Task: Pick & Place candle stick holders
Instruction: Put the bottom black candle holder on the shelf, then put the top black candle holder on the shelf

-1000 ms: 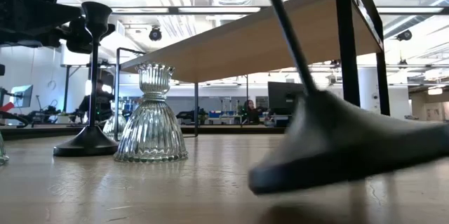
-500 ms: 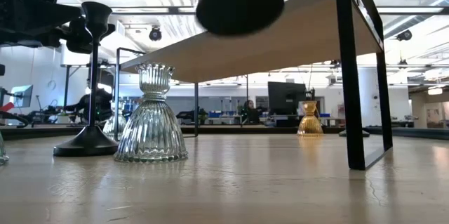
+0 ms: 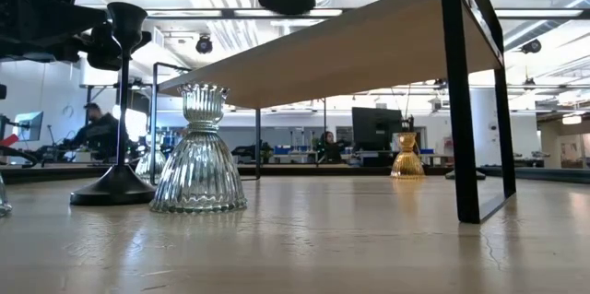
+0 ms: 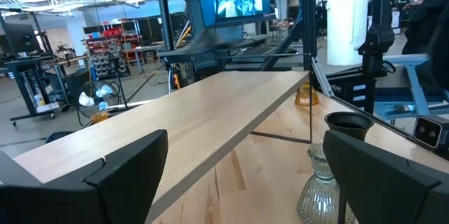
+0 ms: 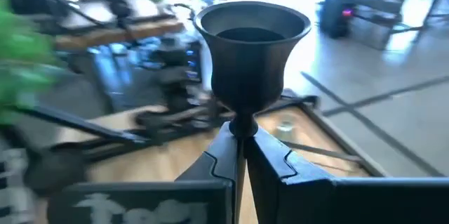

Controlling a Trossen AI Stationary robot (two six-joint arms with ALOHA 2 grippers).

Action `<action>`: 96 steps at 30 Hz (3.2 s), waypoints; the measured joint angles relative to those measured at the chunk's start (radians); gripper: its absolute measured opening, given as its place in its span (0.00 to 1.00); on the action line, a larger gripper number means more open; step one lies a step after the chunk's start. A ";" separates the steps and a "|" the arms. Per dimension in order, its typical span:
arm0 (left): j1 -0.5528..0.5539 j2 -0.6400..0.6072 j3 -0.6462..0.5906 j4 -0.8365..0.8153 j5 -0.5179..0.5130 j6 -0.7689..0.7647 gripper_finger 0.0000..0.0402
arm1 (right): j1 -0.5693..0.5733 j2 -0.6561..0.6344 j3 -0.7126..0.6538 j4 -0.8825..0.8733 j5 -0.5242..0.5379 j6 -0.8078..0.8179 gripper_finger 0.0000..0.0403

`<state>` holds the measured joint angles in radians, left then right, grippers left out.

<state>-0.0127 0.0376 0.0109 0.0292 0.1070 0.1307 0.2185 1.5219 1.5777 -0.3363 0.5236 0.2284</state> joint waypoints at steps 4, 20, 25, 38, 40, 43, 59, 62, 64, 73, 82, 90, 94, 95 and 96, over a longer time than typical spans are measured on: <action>0.000 0.000 0.000 0.000 0.000 0.000 0.95 | -0.089 0.003 -0.037 0.003 -0.003 -0.034 0.03; 0.000 0.000 0.000 0.000 0.000 0.000 0.95 | -0.222 -0.098 -0.280 0.184 -0.074 0.005 0.03; 0.000 0.000 0.000 0.000 0.000 0.000 0.95 | -0.235 -0.149 -0.369 0.246 -0.081 0.043 0.03; 0.000 0.000 0.000 0.000 0.000 0.000 0.95 | -0.238 -0.130 -0.306 0.142 -0.130 0.021 0.03; 0.000 0.000 0.000 0.000 0.000 0.000 0.95 | -0.238 -0.116 -0.291 0.130 -0.133 0.002 0.03; 0.000 0.000 0.000 0.000 0.000 0.000 0.95 | -0.240 -0.100 -0.276 0.127 -0.133 -0.017 0.03; 0.000 0.000 0.000 0.000 0.000 0.000 0.95 | -0.238 -0.092 -0.276 0.104 -0.140 0.004 0.03; 0.000 0.000 0.000 0.000 0.000 0.000 0.95 | -0.239 -0.092 -0.276 0.105 -0.152 0.004 0.03; 0.000 0.000 0.000 0.000 0.000 0.000 0.95 | -0.240 -0.092 -0.276 0.108 -0.160 0.005 0.03; 0.000 0.000 0.000 0.000 0.000 0.000 0.95 | -0.238 -0.092 -0.277 0.108 -0.166 0.003 0.03; 0.000 0.001 0.000 0.000 0.000 0.000 0.95 | -0.238 -0.092 -0.277 0.108 -0.166 0.003 0.03; 0.000 0.000 0.000 0.000 0.000 0.000 0.95 | -0.238 -0.092 -0.278 0.107 -0.195 0.036 0.09; 0.000 0.001 0.000 0.000 0.000 0.000 0.95 | -0.236 -0.092 -0.278 0.106 -0.196 0.036 0.14; 0.000 0.001 0.000 0.000 0.000 0.000 0.95 | -0.236 -0.092 -0.278 0.107 -0.196 0.036 0.16; 0.000 0.001 0.000 0.000 0.000 0.000 0.95 | -0.236 -0.092 -0.278 0.106 -0.195 0.035 0.18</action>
<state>-0.0127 0.0383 0.0109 0.0293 0.1070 0.1307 -0.0177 1.4303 1.2995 -0.2298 0.3283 0.2637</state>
